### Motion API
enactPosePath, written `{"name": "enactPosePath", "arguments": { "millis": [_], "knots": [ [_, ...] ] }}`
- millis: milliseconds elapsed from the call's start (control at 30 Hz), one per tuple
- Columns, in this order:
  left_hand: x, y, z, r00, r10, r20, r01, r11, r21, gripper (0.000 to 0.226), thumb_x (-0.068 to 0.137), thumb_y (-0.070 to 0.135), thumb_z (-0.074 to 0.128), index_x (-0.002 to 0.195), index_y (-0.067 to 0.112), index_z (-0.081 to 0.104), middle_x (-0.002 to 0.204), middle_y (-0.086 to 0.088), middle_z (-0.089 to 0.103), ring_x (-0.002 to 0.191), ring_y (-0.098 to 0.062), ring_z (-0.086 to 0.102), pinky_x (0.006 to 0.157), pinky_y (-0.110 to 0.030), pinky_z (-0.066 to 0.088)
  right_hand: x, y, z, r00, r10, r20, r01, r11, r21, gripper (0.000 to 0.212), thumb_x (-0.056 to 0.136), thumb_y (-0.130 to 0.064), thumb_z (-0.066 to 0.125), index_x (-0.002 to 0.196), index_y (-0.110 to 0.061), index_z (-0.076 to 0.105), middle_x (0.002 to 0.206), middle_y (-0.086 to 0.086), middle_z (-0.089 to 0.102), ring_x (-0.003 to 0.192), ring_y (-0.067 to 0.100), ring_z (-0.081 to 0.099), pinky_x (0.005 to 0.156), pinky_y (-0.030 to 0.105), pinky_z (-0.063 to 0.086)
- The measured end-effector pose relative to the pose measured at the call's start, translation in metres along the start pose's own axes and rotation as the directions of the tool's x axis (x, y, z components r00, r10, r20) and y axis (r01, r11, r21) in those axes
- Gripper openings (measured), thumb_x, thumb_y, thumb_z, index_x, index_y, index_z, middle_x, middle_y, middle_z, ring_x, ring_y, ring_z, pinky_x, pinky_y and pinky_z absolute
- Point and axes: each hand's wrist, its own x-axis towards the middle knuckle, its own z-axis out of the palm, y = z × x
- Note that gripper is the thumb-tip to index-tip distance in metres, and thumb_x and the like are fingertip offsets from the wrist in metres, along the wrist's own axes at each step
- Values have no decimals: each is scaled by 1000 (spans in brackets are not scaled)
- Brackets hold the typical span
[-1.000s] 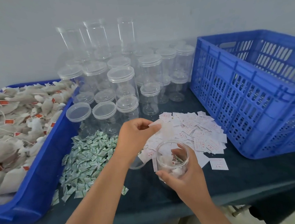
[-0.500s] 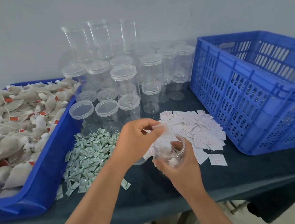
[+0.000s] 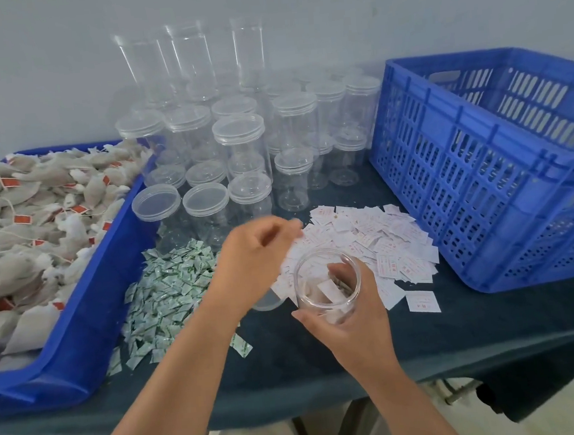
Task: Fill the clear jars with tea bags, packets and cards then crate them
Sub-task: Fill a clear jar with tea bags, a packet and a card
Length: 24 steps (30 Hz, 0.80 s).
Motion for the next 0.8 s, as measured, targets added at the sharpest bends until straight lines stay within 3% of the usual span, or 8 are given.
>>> {"name": "enactPosePath", "arguments": {
  "millis": [33, 100, 233, 367, 467, 600, 700, 800],
  "knots": [
    [2, -7, -6, 996, -37, -87, 36, 999, -2, 20, 94, 55, 60, 91, 44, 76, 88, 22, 76, 81, 1, 70, 67, -19, 49, 0, 1, -1, 1000, -5, 6, 5, 1000, 3, 91, 61, -59, 94, 133, -70, 40, 135, -23, 62, 132, 7, 60, 101, 12, 47],
    [2, -33, -19, 989, -42, -140, 78, 962, 260, 12, 97, 48, 60, 99, 44, 72, 88, 30, 71, 88, 4, 68, 70, -22, 46, 0, 2, -3, 1000, 2, 15, -2, 1000, 8, 91, 61, -58, 94, 132, -71, 40, 134, -24, 62, 132, 6, 60, 100, 10, 45],
    [-13, -84, -13, 966, -130, 225, -58, 736, 675, 56, 81, 68, 73, 129, 42, 61, 126, 20, 62, 119, -12, 59, 97, -35, 49, -4, 6, -6, 999, 35, 10, -35, 999, 28, 89, 57, -60, 92, 128, -72, 41, 130, -24, 63, 130, 5, 60, 98, 9, 46],
    [-23, -97, 2, 990, -46, 136, -76, 639, 766, 77, 76, 81, 68, 134, 31, 64, 135, 12, 63, 123, -17, 57, 105, -36, 43, -9, 10, -7, 996, 88, 11, -88, 994, 59, 89, 55, -60, 90, 130, -64, 44, 128, -25, 64, 128, 3, 61, 101, 18, 49],
    [-28, -96, -1, 998, -3, 70, -40, 789, 614, 66, 85, 71, 68, 137, 31, 62, 133, 14, 65, 120, -11, 61, 103, -34, 48, -11, 8, -7, 994, 104, 43, -107, 992, 64, 92, 54, -59, 91, 133, -55, 45, 129, -24, 65, 128, 2, 61, 100, 14, 49],
    [-35, -82, -14, 981, -185, -62, 193, 966, 173, 44, 102, 68, 45, 113, 33, 68, 101, 12, 76, 94, -8, 70, 81, -34, 56, -11, 6, -8, 989, 108, 104, -113, 993, 43, 93, 55, -60, 92, 135, -54, 45, 131, -24, 64, 131, 2, 58, 99, 7, 44],
    [-44, -61, -23, 951, -185, -247, 142, 973, -183, 19, 107, 46, 54, 124, 38, 57, 98, 6, 79, 80, -14, 78, 60, -26, 60, -11, 2, -4, 987, 94, 129, -97, 995, 23, 91, 57, -61, 93, 133, -66, 44, 132, -28, 62, 132, 1, 57, 99, 5, 42],
    [-50, -42, -30, 962, -212, -173, 116, 888, -445, 27, 109, 35, 54, 132, 47, 60, 93, 6, 76, 67, -19, 76, 54, -24, 56, -12, 0, 4, 984, 81, 157, -82, 997, -2, 93, 58, -61, 95, 134, -70, 42, 133, -27, 61, 132, 2, 57, 100, 8, 44]
  ]
}}
